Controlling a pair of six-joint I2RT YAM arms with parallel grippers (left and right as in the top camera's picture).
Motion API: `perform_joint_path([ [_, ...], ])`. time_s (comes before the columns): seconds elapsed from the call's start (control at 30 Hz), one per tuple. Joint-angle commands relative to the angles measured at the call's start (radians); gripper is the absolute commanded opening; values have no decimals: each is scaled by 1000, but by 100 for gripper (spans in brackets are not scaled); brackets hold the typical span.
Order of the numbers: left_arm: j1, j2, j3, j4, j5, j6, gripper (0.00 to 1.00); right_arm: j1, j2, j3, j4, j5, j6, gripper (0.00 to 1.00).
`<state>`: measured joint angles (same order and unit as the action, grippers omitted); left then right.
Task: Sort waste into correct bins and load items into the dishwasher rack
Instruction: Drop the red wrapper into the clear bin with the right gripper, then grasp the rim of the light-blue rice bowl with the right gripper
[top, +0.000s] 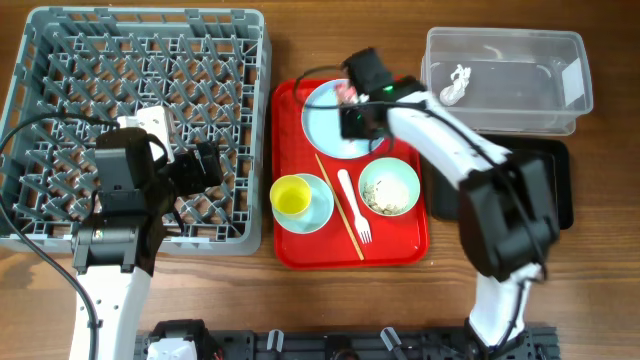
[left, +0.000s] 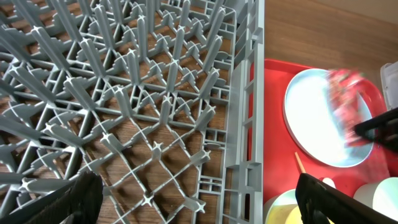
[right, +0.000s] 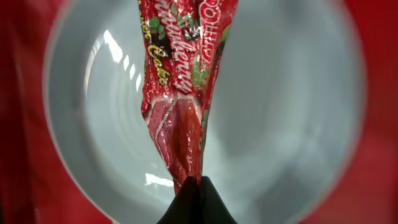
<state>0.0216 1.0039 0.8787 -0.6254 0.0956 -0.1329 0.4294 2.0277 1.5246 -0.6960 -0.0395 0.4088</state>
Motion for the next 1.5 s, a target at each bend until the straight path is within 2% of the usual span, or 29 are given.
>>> perform_joint_path([
  [0.0, 0, -9, 23, 3, 12, -6, 100, -105, -193, 8, 4, 132, 97, 4],
  [0.03, 0, -9, 23, 3, 12, -6, 100, -218, -261, 8, 1, 181, 163, 4],
  [0.17, 0, -9, 23, 3, 12, -6, 100, -325, -255, 5, -18, 182, 267, 6],
  [0.33, 0, -9, 23, 3, 12, -6, 100, -402, -244, 5, 14, 109, 269, 41],
  [0.4, 0, -9, 23, 3, 12, -6, 100, -406, -245, 5, 50, 81, 213, 53],
  [0.43, 0, -9, 23, 3, 12, -6, 100, -406, -246, 6, 61, 56, 175, 57],
  [0.57, 0, -9, 23, 3, 12, -6, 100, -404, -293, 8, 21, -189, 6, 65],
  [0.67, 0, -9, 23, 3, 12, -6, 100, -399, -327, 8, -74, -333, -79, 67],
  [0.8, 0, -9, 23, 3, 12, -6, 100, -353, -338, 7, -230, -343, -146, 67],
  [0.93, 0, -9, 23, 2, 12, -6, 100, -260, -336, -3, -356, -261, -146, 66],
  [1.03, 0, -9, 23, 2, 12, -6, 100, -163, -336, -39, -391, -135, -76, 66],
  [1.13, 0, -9, 23, 0, 12, -6, 100, -74, -333, -97, -362, -79, 23, 66],
  [1.27, 0, -9, 23, -5, 12, -6, 100, 30, -328, -188, -228, -77, 129, 65],
  [1.47, 0, -9, 23, -20, 12, -5, 100, 140, -312, -291, -95, 28, 330, 62],
])
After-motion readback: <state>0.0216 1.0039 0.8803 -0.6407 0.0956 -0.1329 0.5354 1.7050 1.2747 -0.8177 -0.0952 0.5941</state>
